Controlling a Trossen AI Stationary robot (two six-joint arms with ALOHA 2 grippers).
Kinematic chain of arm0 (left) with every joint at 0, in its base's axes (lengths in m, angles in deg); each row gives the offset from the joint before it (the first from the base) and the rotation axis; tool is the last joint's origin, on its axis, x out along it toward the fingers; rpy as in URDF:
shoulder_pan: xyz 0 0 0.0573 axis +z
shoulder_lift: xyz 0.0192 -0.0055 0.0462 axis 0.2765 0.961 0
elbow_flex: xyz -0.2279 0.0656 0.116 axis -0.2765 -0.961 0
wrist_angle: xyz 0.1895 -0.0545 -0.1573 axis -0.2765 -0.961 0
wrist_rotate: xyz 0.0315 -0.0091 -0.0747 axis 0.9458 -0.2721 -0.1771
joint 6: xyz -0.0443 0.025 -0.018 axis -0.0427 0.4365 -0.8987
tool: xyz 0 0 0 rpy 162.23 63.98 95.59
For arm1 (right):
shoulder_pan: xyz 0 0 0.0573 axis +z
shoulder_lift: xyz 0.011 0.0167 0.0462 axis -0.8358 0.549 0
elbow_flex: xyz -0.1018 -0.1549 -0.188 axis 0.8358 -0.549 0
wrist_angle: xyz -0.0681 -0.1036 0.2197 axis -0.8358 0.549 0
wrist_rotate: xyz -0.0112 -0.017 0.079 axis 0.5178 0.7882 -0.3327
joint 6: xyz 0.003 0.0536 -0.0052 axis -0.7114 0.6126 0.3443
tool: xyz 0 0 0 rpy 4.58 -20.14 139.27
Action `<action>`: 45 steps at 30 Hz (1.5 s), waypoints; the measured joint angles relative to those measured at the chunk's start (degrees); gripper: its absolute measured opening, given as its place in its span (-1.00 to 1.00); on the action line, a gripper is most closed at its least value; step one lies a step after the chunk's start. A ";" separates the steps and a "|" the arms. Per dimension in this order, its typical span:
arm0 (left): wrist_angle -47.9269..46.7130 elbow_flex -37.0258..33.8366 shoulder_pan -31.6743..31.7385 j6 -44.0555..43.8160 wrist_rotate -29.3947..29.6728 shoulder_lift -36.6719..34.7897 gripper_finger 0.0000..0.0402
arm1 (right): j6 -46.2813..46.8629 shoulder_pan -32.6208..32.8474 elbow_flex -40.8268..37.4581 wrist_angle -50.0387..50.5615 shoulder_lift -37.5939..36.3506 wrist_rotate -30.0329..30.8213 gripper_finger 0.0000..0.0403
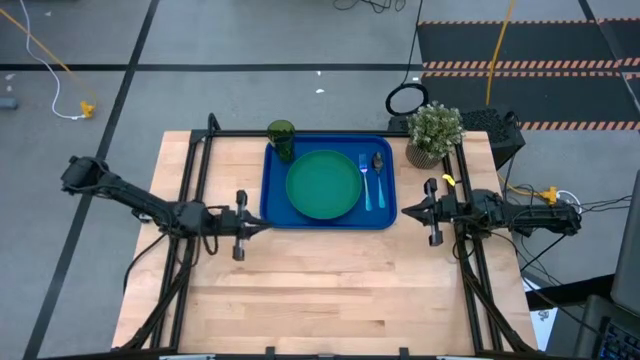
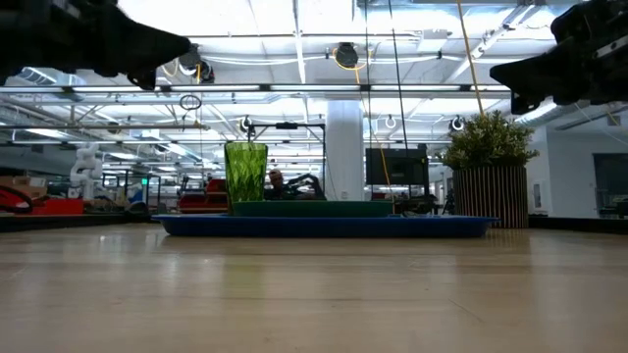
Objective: Pick and place plate/cup/fork/spoon on tray
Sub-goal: Return to Home Position
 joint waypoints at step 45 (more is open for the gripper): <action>-20.15 -9.23 12.31 6.42 -7.88 -33.19 -0.91 | 0.04 0.02 0.00 -0.25 0.02 -0.02 -1.00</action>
